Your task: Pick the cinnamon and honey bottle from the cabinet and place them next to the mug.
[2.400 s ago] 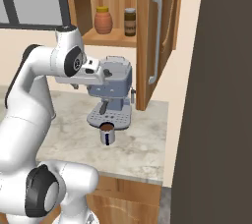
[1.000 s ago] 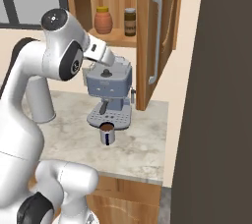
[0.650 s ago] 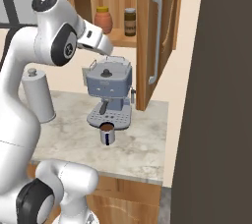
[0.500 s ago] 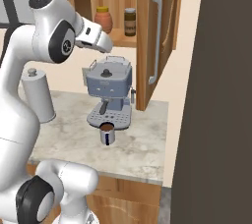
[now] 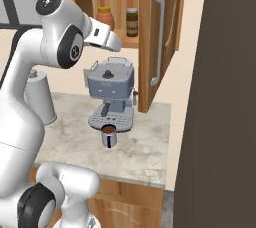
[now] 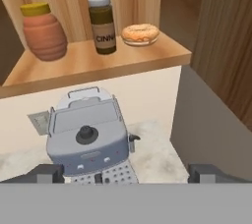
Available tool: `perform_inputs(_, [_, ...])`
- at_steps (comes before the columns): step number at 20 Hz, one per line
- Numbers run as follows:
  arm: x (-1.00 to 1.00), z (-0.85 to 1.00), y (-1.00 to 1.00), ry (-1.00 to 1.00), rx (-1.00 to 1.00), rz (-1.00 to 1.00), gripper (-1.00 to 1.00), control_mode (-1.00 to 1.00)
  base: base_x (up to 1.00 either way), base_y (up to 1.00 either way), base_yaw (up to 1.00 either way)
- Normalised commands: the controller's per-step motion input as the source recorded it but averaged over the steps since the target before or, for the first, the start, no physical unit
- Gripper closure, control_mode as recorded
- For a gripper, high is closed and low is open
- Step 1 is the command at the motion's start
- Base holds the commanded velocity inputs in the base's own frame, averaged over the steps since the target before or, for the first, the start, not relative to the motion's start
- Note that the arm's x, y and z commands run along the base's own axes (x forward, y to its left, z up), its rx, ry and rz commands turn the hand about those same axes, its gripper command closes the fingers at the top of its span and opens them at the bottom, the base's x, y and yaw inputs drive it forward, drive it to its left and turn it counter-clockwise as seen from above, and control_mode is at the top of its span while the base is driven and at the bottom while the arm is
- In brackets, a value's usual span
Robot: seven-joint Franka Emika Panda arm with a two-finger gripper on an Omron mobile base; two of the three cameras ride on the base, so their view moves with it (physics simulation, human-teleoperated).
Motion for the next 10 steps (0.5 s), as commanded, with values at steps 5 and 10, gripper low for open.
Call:
perform_inputs(5, [0.06, 0.23, -0.17, 0.00, 0.00, 0.02, -1.00, -1.00, 0.00, 0.00, 0.00])
perform_inputs(10, [0.08, 0.19, -0.06, 0.01, 0.00, 0.11, -1.00, -1.00, 0.00, 0.00, 0.00])
